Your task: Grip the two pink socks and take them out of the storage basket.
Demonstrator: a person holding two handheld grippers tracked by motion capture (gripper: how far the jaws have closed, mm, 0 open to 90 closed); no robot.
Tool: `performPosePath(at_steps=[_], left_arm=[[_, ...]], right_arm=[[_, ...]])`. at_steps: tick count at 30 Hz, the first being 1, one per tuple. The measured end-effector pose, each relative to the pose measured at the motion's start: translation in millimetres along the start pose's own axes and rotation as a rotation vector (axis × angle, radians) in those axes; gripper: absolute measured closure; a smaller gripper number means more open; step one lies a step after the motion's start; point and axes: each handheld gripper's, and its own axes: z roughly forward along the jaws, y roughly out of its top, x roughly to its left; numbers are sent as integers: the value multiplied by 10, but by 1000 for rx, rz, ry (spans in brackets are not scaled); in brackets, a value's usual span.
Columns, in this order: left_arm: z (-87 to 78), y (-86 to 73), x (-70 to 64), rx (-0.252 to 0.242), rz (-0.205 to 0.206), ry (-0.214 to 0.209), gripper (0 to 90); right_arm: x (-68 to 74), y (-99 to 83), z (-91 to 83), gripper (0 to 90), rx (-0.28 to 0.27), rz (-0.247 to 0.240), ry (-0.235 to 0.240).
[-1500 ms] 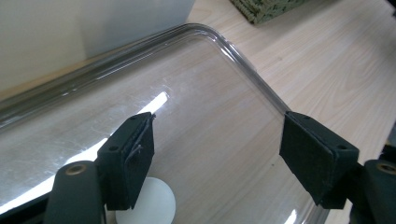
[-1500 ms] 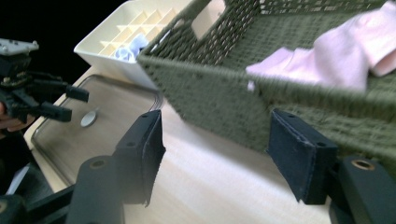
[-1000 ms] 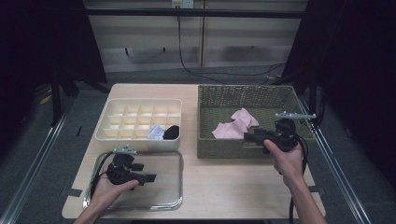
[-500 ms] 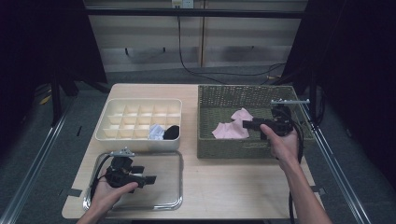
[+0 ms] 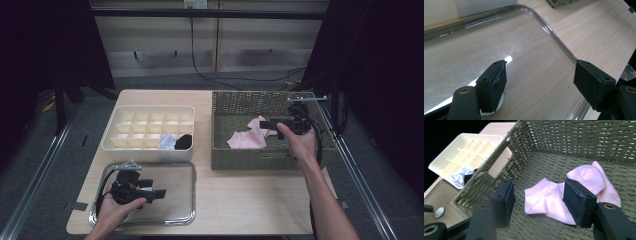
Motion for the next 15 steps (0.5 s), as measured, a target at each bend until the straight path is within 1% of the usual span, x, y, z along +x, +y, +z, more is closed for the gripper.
performPosePath(at_steps=[2,3,5,7,10,13,15], left_arm=[[15,11,23,1,0,4,264],[28,20,29,-2,-2,18,266],[39,35,52,-5,-6,-2,267],[43,34,58,-8,-3,7,267],[40,25,53,-9,3,2,265],[31,21,42,-12,17,-7,264],[29,17,37,-6,17,-13,267]], right_arm=[[-35,37,33,421,5,0,-4],[-50,61,50,425,7,0,-5],[-85,99,93,425,-1,6,-13],[-125,125,151,428,9,17,-10],[-185,166,246,428,43,30,-27],[-244,200,312,434,38,54,-24],[-270,220,366,434,52,59,-36]])
